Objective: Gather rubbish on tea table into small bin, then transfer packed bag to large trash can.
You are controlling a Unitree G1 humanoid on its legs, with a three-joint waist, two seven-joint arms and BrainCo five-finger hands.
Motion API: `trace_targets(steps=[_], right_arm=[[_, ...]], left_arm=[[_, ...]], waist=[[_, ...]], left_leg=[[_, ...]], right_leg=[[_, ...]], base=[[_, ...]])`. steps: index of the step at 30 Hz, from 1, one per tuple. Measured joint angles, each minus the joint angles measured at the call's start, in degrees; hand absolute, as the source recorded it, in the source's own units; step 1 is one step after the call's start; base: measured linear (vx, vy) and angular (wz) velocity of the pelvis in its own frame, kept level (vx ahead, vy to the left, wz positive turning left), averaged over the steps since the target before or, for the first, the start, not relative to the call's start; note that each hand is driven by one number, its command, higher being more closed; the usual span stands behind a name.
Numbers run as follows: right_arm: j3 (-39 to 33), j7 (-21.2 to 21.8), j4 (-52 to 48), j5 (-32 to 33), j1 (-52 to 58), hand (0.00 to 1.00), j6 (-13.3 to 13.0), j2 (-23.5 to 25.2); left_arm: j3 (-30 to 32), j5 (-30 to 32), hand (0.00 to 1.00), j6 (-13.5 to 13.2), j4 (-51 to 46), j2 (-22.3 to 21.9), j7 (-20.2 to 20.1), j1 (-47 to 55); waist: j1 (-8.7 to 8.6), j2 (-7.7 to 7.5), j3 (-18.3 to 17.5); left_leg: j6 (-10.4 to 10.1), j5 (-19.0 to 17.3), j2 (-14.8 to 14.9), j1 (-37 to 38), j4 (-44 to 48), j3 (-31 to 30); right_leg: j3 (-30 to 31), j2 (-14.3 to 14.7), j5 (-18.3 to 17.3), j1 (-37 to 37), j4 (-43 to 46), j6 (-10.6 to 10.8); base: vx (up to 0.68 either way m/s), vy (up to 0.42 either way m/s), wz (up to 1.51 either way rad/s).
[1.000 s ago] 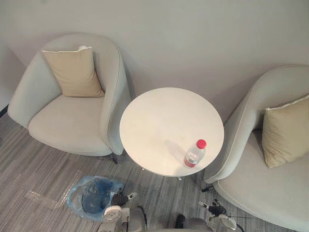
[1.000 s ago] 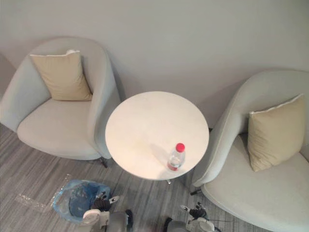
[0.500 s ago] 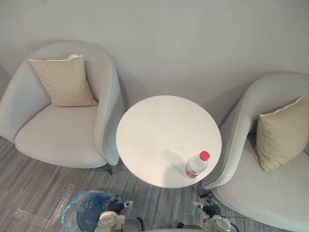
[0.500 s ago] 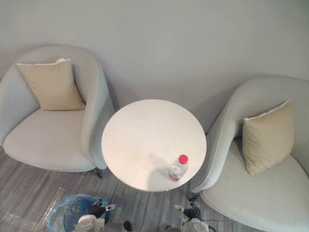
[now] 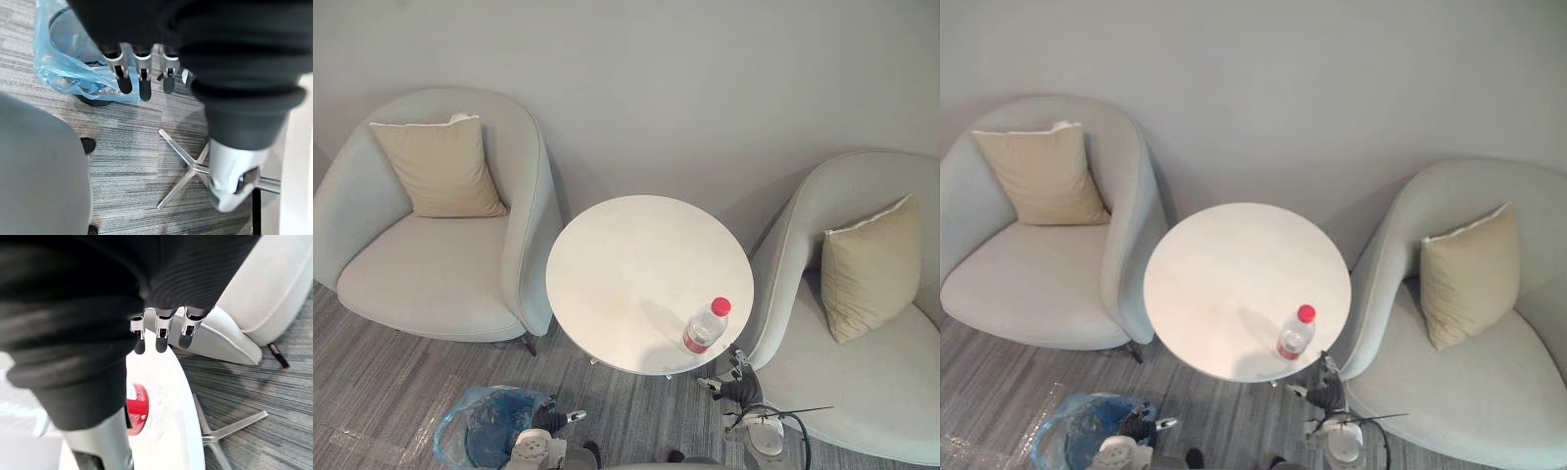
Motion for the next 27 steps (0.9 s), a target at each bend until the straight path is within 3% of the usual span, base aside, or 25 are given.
trace_targets(steps=[10, 27], right_arm=[[0.56, -3.74, -3.02, -4.44, -0.96, 0.00, -0.77, -1.02], [0.58, -8.75, -2.00, -3.23, -4.59, 0.00, -0.62, -0.68]], left_arm=[[-1.92, 0.33, 0.00, -0.26, -1.03, 0.07, 0.84, 0.01], [-2.48, 0.20, 0.00, -0.34, -3.10, -0.11, 0.99, 0.00]], waist=[[0.03, 1.08, 0.97], [0.06, 2.48, 3.32]], left_leg=[[0.06, -0.02, -0.82, -0.79, 0.13, -2.73], [0.07, -0.04, -1.01, -2.74, 0.26, -5.22]], right_leg=[[-1.48, -0.40, 0.00, 0.42, -0.72, 0.12], [-2.95, -0.44, -0.64, -0.79, 0.18, 0.30]], base=[[0.01, 0.001, 0.08], [0.00, -0.008, 0.04]])
